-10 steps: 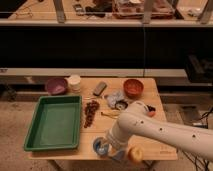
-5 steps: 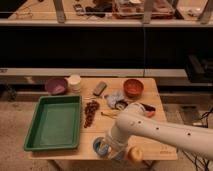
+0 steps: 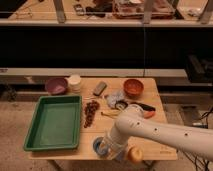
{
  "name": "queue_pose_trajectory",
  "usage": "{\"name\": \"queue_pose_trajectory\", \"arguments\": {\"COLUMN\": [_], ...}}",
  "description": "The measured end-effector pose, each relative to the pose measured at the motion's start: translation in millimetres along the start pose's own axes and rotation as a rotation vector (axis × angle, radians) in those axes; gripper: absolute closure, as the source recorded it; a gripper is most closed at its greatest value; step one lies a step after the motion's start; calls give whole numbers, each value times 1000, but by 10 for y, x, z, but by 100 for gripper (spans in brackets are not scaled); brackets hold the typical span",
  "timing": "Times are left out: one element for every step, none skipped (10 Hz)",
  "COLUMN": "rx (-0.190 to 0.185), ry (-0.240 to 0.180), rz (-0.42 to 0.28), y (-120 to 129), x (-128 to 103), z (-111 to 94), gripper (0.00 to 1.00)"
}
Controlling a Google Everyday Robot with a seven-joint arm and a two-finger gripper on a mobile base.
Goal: Stack cups on top of each other
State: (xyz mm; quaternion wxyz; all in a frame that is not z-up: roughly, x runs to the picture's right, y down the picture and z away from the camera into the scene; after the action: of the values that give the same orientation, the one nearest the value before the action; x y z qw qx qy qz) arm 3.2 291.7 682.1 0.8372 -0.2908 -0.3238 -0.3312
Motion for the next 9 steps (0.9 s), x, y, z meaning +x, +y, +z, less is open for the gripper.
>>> {"name": "queue_pose_trajectory", "arguments": {"rx": [-1, -5, -9, -14, -23, -29, -36, -44, -54], "ry": [4, 8, 15, 21, 34, 43, 53, 64, 75], "rz": [-5, -12, -19, -25, -33, -38, -41, -49, -54], "y": [3, 1, 0, 3, 9, 16, 26, 18, 10], "x": [2, -2, -6, -9, -8, -6, -2, -7, -8], "z": [19, 48, 75, 104, 149, 173, 200, 235, 270], "gripper": [56, 56, 56, 56, 56, 56, 56, 56, 56]}}
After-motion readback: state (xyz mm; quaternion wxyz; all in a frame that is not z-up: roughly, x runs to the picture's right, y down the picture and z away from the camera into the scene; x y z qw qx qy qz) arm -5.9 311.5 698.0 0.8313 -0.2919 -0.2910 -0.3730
